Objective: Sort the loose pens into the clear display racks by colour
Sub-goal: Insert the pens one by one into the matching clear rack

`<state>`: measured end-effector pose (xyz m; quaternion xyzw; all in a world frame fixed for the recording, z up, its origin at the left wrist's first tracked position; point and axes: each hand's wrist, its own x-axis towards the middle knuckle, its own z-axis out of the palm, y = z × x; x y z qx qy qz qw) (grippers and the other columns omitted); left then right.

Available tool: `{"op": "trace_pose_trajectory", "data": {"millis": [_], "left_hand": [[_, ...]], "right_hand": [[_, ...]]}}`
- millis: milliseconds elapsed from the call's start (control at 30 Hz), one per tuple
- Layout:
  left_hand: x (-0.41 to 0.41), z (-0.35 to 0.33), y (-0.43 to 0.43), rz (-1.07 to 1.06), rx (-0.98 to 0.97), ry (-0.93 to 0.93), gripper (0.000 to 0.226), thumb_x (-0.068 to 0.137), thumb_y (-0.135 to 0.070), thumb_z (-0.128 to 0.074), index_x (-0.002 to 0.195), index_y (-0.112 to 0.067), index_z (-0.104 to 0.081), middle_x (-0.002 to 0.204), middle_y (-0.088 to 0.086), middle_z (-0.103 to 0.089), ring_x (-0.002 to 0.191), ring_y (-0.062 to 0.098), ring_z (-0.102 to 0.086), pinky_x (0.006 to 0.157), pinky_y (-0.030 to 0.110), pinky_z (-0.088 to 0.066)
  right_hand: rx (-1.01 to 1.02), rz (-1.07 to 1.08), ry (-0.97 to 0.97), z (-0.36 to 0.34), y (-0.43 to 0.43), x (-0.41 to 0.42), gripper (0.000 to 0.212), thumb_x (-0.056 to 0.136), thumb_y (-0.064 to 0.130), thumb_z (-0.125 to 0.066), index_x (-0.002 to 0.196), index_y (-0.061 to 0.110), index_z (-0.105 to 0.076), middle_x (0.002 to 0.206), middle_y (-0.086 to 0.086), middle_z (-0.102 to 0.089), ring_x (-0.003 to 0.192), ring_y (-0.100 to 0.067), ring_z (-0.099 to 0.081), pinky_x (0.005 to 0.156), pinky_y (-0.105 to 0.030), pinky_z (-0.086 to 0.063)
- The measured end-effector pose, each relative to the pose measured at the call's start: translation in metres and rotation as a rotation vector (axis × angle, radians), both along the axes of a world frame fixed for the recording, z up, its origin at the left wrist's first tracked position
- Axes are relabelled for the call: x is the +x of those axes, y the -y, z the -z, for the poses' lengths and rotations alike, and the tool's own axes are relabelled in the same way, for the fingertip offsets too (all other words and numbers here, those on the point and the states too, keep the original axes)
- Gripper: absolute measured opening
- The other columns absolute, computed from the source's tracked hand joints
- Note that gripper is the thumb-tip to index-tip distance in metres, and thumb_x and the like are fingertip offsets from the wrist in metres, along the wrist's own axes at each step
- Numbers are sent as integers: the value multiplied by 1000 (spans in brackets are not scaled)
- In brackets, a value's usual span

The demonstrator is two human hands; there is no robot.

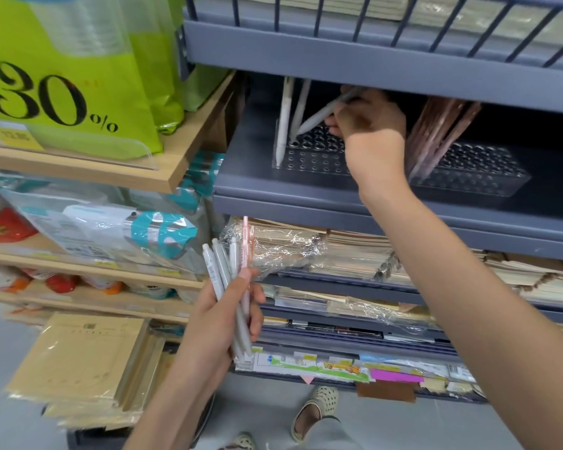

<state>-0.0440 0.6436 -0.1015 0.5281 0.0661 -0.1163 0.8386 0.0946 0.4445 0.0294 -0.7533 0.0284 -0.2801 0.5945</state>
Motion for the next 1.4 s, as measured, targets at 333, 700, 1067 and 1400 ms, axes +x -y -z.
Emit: {"op": "trace_pose_trajectory", "data": {"millis": [333, 700, 1067, 1400], "left_hand": [[2, 6, -11, -61, -18, 11, 23, 90, -37, -63, 95, -16, -73, 71, 10, -61, 42, 17, -47, 40, 26, -41], [2, 7, -10, -42, 2, 38, 25, 86, -45, -69, 91, -20, -69, 77, 12, -65, 44, 16, -48, 42, 24, -42], [-1, -3, -6, -35, 38, 35, 35, 81, -48, -67, 80, -13, -71, 69, 13, -60, 44, 17, -47, 42, 26, -41], [1, -11, 5, -8, 68, 81, 16, 80, -41, -69, 80, -26, -75, 84, 12, -73, 43, 16, -47, 41, 25, -41]], "right_hand": [[-263, 102, -51, 2, -12, 31, 16, 87, 26, -59, 91, 12, -68, 81, -4, -73, 83, -30, -69, 82, -48, -56], [-420, 55, -151, 1, -11, 40, 22, 91, 31, -63, 101, 12, -63, 84, -1, -70, 92, -33, -67, 86, -45, -54], [-167, 28, -117, 5, -3, 17, 6, 86, 24, -68, 85, 20, -63, 74, 0, -71, 62, -17, -67, 67, -40, -59], [-165, -568, -466, 43, -25, -87, 14, 86, 28, -73, 91, 16, -74, 73, -4, -71, 49, -12, -53, 42, -27, -43]]}}
